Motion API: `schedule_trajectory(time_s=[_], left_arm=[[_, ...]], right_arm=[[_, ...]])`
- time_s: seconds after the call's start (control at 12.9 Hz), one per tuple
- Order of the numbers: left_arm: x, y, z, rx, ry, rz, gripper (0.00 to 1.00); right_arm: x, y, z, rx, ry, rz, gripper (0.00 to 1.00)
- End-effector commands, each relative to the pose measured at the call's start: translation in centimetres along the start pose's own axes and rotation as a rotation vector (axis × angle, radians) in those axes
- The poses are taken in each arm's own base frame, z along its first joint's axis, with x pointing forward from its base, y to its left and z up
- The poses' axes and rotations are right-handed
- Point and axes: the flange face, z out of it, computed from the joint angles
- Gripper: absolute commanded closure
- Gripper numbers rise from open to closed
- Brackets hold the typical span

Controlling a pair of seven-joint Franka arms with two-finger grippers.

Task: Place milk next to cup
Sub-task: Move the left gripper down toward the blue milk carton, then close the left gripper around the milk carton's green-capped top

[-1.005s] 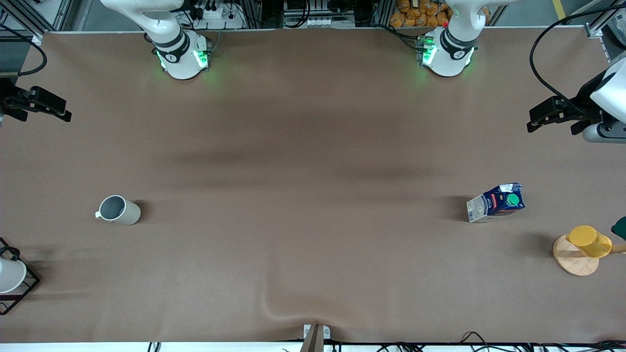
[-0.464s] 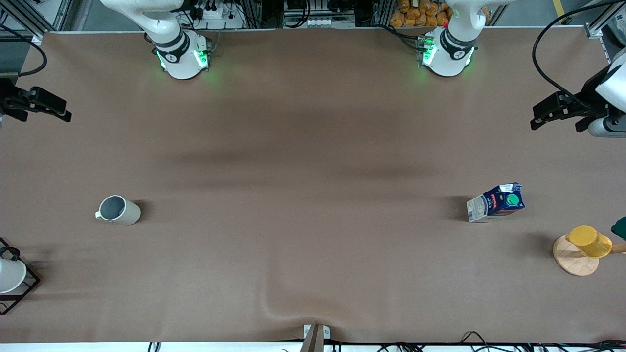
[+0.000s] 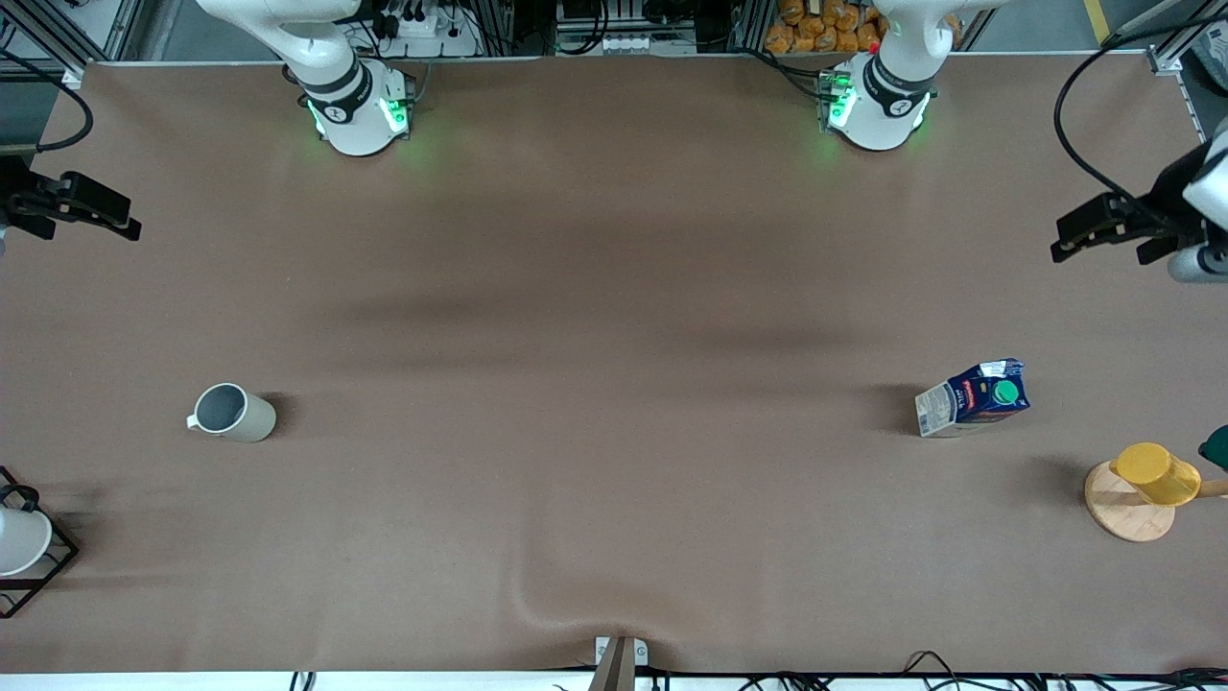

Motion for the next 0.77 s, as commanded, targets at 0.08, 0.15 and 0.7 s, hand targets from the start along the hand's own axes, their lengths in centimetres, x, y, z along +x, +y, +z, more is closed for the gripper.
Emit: schedule_trajectory(time_s=[0.08, 0.15, 0.7], left_arm=[[5.0, -3.5, 6.6, 0.016, -0.007, -0.028, 0.0], [6.4, -5.0, 9.1, 0.01, -0.004, -0.046, 0.0], [9.5, -3.7, 17.8, 0.071, -0.092, 0.013, 0.0]], right_arm=[[0.0, 0.2, -0.1, 0.01, -0.004, 0.006, 0.0], [0.1, 0.3, -0.1, 0.01, -0.006, 0.007, 0.0], [0.3, 0.6, 0.0, -0.002, -0.003, 0.003, 0.0]])
